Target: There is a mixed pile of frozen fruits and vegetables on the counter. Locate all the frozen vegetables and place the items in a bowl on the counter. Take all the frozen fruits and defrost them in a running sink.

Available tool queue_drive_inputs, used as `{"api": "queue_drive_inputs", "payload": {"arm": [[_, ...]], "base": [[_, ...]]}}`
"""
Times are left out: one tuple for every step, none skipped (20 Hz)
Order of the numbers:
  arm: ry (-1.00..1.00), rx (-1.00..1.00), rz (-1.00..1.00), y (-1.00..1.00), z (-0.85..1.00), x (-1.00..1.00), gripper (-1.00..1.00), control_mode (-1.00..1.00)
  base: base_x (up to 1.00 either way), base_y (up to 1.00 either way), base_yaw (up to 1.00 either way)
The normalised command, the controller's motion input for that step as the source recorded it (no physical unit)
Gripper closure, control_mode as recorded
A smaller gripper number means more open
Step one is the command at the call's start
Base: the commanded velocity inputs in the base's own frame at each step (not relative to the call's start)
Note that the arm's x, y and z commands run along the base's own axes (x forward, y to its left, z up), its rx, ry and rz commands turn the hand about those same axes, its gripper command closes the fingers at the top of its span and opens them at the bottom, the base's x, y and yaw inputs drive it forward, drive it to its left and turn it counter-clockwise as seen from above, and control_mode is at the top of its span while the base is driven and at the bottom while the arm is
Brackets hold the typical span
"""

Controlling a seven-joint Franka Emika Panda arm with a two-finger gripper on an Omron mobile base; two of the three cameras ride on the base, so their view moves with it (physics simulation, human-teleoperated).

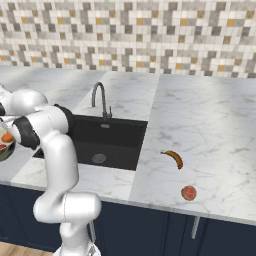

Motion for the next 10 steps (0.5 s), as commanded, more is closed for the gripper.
{"api": "queue_drive_inputs", "payload": {"arm": [[0.00, -0.05, -0.06, 0.41, 0.00, 0.08, 1.00, -1.00], [0.00, -0.05, -0.06, 0.41, 0.00, 0.08, 1.00, -1.00], [0.00, -0.05, -0.06, 0.41, 0.00, 0.08, 1.00, -1.00], [0.01, -0.04, -0.04, 0.47, -0.01, 0.14, 1.00, -1.00], [0.02, -0.05, -0.01, 0.52, -0.05, 0.16, 1.00, -1.00], [0.02, -0.04, -0.01, 0.53, -0.08, 0.17, 1.00, -1.00], [0.02, -0.04, -0.01, 0.53, -0.09, 0.17, 1.00, -1.00], [0.02, -0.04, -0.02, 0.52, -0.09, 0.18, 1.00, -1.00], [0.02, -0.04, -0.02, 0.51, -0.08, 0.18, 1.00, -1.00], [0.01, -0.04, -0.02, 0.51, -0.07, 0.18, 1.00, -1.00]], "base": [[0.00, 0.00, 0.00], [0.00, 0.00, 0.00], [0.00, 0.00, 0.00], [0.00, 0.00, 0.00], [0.00, 0.00, 0.00], [0.00, 0.00, 0.00], [0.00, 0.00, 0.00], [0.00, 0.00, 0.00], [0.00, 0.00, 0.00], [0.00, 0.00, 0.00]]}}
